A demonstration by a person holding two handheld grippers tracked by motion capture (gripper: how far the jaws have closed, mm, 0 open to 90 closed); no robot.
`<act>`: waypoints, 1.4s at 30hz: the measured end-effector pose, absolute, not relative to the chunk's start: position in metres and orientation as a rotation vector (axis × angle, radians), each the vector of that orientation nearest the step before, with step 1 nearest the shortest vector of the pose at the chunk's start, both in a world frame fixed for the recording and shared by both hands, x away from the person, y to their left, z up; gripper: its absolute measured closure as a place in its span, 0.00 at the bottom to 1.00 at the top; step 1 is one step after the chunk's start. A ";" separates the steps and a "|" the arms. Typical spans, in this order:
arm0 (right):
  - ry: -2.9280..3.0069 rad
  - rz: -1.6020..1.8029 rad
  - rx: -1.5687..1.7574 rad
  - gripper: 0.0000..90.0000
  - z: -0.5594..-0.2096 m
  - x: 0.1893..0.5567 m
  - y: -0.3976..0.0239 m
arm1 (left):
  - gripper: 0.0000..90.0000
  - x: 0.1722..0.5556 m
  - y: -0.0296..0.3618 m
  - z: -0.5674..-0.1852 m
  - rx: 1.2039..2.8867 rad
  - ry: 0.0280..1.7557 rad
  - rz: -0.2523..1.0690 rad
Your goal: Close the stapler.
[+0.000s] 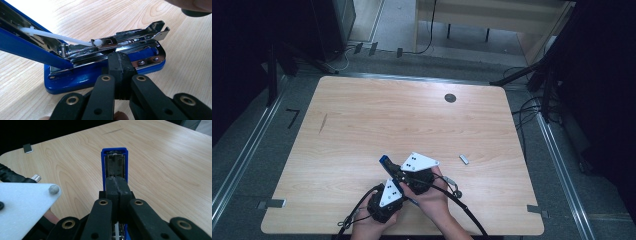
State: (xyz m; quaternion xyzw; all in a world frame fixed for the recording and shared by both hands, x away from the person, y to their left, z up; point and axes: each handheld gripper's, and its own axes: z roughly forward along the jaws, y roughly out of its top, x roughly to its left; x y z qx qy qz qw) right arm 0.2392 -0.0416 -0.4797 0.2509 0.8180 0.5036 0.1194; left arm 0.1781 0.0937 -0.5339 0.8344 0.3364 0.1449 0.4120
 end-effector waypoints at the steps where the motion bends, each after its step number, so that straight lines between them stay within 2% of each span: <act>1: 2.395 1.469 0.726 1.00 -0.480 0.240 -0.041 | 1.00 0.178 0.094 -0.534 2.099 0.846 0.365; 42: 2.571 1.275 0.801 1.00 -0.501 0.262 -0.014 | 1.00 0.178 0.094 -0.534 2.101 0.843 0.369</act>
